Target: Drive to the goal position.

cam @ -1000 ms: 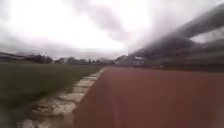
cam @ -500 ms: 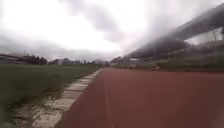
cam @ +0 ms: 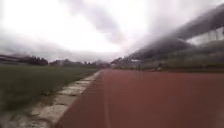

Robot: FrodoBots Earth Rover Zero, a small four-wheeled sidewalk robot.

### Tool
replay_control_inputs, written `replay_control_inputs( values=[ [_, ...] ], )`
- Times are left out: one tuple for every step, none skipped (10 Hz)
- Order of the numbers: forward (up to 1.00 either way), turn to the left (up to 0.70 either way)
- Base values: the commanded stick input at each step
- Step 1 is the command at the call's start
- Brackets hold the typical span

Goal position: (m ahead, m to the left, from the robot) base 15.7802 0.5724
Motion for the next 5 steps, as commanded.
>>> replay_control_inputs(
  values=[
    [0.70, 0.00],
    [0.70, 0.00],
    [0.70, 0.00],
    [0.70, 0.00],
    [0.70, 0.00]
  ],
)
